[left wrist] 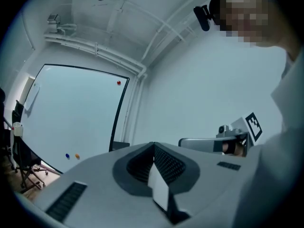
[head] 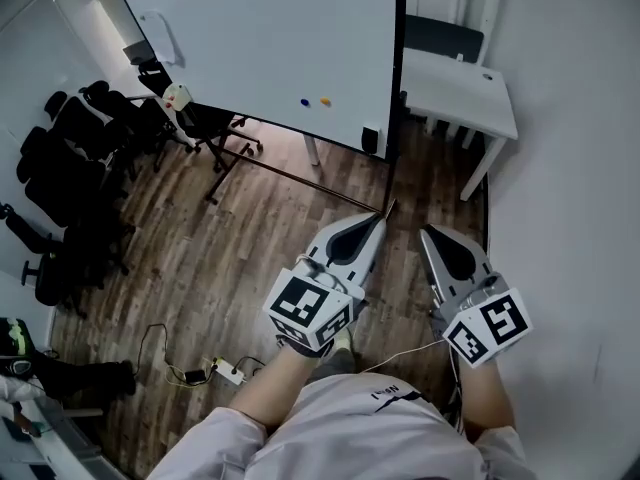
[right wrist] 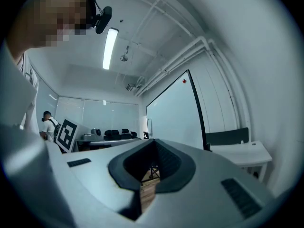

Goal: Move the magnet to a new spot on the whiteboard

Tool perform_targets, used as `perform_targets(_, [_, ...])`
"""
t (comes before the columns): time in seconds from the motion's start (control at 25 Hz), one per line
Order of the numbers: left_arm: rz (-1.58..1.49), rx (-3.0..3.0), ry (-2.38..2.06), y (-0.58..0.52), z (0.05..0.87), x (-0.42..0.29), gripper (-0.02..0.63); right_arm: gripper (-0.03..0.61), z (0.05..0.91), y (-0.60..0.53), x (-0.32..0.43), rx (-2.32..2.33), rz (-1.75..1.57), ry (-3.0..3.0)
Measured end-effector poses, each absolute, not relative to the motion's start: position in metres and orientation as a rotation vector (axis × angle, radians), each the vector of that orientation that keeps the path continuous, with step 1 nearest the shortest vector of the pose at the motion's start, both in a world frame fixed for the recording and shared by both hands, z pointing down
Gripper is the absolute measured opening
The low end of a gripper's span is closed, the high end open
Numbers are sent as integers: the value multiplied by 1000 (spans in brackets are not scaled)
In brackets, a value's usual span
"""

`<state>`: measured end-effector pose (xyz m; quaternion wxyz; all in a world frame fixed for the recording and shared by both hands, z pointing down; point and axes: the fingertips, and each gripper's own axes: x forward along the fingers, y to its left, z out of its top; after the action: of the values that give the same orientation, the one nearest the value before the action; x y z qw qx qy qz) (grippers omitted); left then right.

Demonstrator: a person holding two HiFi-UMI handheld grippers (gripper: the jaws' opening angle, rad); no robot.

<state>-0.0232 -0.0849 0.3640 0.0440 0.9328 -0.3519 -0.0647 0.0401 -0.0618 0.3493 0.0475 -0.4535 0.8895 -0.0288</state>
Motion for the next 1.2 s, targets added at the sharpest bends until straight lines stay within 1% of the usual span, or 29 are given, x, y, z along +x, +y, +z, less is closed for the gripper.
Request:
perform_targets(0.2, [-184, 2901, -1002, -162, 353, -41, 12, 6, 337, -137, 16, -1441, -84, 2655])
perform_targets(0.4, [-182, 2891, -972, -217, 356, -43, 12, 6, 345, -191, 6, -1473, -115, 2680])
perform_targets(0.8, [-168, 2872, -1078, -317, 340, -28, 12, 6, 335, -299, 36, -1431, -125, 2697])
perform_targets(1.2, [-241, 2899, -1312, -412, 264, 8, 12, 6, 286, -388, 65, -1225, 11, 2848])
